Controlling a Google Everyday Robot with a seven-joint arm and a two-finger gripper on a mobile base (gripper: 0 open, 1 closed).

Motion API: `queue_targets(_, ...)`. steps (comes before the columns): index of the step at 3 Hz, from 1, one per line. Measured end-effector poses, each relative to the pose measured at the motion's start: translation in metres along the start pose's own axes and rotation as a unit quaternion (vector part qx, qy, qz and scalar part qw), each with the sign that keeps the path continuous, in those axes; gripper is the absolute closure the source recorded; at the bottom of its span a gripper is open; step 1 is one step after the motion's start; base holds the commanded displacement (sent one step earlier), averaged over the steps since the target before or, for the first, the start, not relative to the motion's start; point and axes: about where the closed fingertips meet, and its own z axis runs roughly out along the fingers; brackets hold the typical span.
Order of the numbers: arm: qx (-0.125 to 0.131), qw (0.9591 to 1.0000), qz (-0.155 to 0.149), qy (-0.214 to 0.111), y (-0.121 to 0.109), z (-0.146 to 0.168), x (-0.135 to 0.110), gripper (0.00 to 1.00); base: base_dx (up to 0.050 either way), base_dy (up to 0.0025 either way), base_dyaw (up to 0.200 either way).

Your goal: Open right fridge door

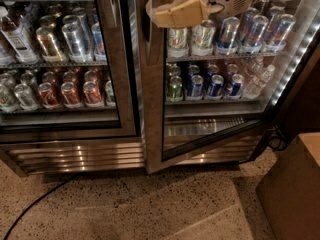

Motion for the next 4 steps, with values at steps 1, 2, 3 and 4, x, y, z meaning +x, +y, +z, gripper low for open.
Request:
queue_targets(1, 0.0, 1.0, 0.0, 0.0, 0.0, 0.0, 0.0, 0.6, 0.0, 0.0, 0.0)
queue_targets(2, 0.002, 1.0, 0.001, 0.001, 0.003, 0.001, 0.0, 0.37, 0.0, 0.0, 0.0)
queue_targets(3, 0.021, 0.9998, 0.006, 0.001, 0.031, -0.011, -0.008, 0.41, 0.0, 0.0, 0.0)
queue_targets(4, 0.041, 0.999, 0.016, 0.007, 0.065, -0.022, -0.01, 0.64, 0.0, 0.0, 0.0)
